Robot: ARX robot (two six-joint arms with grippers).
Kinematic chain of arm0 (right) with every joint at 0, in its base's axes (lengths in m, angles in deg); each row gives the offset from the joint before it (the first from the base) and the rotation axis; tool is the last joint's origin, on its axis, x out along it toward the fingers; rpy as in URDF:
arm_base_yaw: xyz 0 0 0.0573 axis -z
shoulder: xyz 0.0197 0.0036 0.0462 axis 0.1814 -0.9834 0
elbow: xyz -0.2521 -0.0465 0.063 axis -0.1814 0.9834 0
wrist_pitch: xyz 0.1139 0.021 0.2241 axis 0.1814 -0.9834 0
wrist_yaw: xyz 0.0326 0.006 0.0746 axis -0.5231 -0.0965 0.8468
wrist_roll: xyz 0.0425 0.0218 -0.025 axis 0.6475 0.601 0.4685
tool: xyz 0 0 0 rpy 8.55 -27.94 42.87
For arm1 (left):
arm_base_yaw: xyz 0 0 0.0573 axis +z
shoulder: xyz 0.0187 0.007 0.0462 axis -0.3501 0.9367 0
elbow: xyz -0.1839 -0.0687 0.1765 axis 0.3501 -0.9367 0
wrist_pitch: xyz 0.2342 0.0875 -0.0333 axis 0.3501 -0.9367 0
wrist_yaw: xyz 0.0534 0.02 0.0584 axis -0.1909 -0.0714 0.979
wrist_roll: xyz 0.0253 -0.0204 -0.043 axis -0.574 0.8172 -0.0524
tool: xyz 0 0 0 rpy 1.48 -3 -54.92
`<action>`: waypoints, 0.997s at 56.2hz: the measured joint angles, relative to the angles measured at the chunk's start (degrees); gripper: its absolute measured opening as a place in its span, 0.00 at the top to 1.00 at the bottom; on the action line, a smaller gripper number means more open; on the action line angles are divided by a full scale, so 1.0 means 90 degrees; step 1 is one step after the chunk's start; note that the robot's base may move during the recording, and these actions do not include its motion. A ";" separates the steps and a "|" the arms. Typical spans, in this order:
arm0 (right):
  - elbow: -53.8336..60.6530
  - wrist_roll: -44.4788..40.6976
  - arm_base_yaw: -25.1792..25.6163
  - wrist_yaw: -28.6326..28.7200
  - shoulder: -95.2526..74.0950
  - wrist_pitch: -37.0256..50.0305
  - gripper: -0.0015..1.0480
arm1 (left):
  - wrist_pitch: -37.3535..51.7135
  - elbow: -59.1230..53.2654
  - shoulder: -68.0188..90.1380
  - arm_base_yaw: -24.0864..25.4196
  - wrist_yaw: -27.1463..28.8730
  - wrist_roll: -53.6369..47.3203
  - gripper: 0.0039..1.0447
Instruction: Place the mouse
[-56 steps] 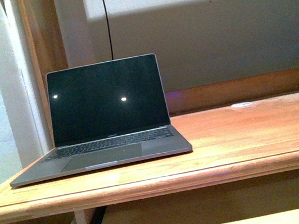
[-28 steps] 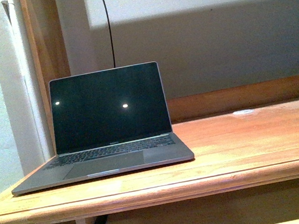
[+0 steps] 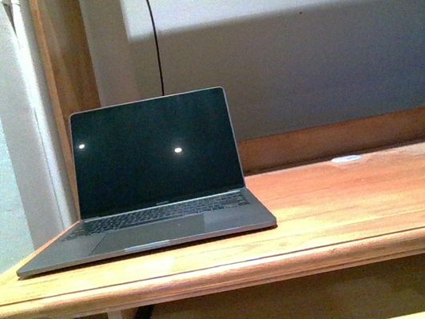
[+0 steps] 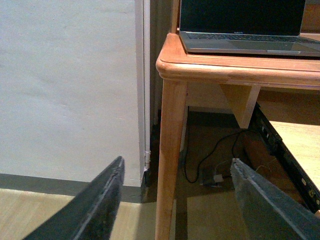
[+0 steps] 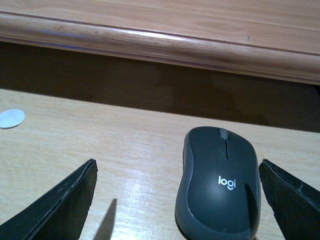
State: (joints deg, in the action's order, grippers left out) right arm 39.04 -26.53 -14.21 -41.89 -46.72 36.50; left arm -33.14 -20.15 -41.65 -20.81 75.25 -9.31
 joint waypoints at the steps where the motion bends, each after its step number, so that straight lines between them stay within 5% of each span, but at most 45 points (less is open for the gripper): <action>1: -0.0029 0.0002 -0.0007 -0.0032 -0.0056 0.0012 0.07 | 0.0000 0.0000 0.0000 0.0000 0.0000 0.0000 0.31; 9: -0.0413 0.0007 -0.0015 -0.0444 -0.0709 -0.0090 0.07 | 0.0000 0.0000 0.0000 0.0000 0.0002 -0.0002 0.06; 23: -0.0843 0.0044 0.0189 -0.0850 -0.1491 -0.0712 0.07 | 0.0000 0.0000 0.0000 0.0000 0.0000 -0.0010 0.07; 40: -0.1377 0.0442 0.0430 -0.0549 -0.1753 -0.1489 0.07 | 0.0000 0.0000 0.0000 0.0000 0.0000 -0.0010 0.07; 56: -0.1462 0.0809 0.0697 -0.0223 -0.1887 -0.1486 0.43 | 0.0000 0.0000 0.0000 0.0000 0.0000 -0.0010 0.07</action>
State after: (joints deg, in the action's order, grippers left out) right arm 25.88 -19.25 -7.94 -43.91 -63.71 23.12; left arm -33.14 -20.15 -41.65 -20.81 75.25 -9.40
